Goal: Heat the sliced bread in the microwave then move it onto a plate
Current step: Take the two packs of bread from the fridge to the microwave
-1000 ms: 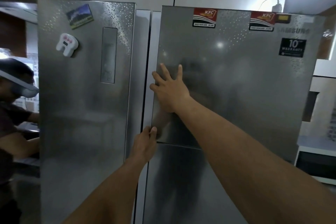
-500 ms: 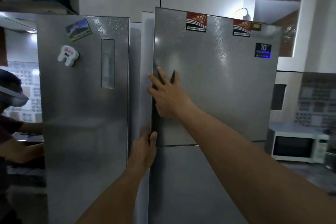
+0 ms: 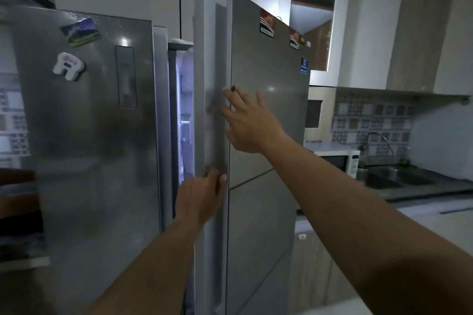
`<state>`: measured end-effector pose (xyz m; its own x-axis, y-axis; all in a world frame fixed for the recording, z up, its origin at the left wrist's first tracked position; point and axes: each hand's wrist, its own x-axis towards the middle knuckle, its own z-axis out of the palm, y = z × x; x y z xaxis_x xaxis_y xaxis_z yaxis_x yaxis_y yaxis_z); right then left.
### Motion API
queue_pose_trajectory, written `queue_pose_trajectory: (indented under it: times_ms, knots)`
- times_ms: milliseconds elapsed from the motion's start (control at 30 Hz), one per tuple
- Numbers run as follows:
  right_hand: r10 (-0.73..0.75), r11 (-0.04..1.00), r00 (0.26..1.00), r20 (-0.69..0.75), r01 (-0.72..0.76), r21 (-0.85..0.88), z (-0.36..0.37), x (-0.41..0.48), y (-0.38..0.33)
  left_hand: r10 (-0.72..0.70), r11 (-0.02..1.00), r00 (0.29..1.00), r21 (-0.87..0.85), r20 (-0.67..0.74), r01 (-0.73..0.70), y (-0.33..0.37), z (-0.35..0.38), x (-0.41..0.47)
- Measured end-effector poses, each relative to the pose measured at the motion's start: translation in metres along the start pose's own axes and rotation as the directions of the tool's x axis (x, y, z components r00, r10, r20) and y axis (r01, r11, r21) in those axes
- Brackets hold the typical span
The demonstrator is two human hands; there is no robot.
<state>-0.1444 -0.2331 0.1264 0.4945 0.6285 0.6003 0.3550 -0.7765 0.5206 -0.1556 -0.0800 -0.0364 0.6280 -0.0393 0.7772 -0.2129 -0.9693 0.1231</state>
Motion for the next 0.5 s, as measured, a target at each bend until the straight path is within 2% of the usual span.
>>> queue_pose_trajectory:
  times_ms: [67, 167, 367, 500]
  knots:
    - [0.063, 0.998, 0.998, -0.013, -0.063, 0.027, -0.011, -0.018, 0.002, 0.039, 0.999, 0.995, 0.02, -0.096, -0.038, 0.014, -0.007, -0.007]
    - [0.156, 0.986, 0.988, -0.015, -0.154, 0.063, -0.022, -0.042, 0.007, -0.036, 0.999, 0.972, -0.041, -0.233, 0.028, 0.038, -0.014, -0.015]
    - [0.33, 0.942, 0.937, -0.113, -0.319, 0.101, -0.044, -0.084, 0.017, 0.139, 0.982, 0.976, -0.106, -0.17, -0.158, 0.079, -0.018, -0.035]
    - [0.482, 0.857, 0.865, -0.137, -0.432, 0.281, -0.051, -0.106, 0.016, 0.178, 0.957, 0.967, -0.197, -0.184, -0.213, 0.103, -0.02, -0.039]
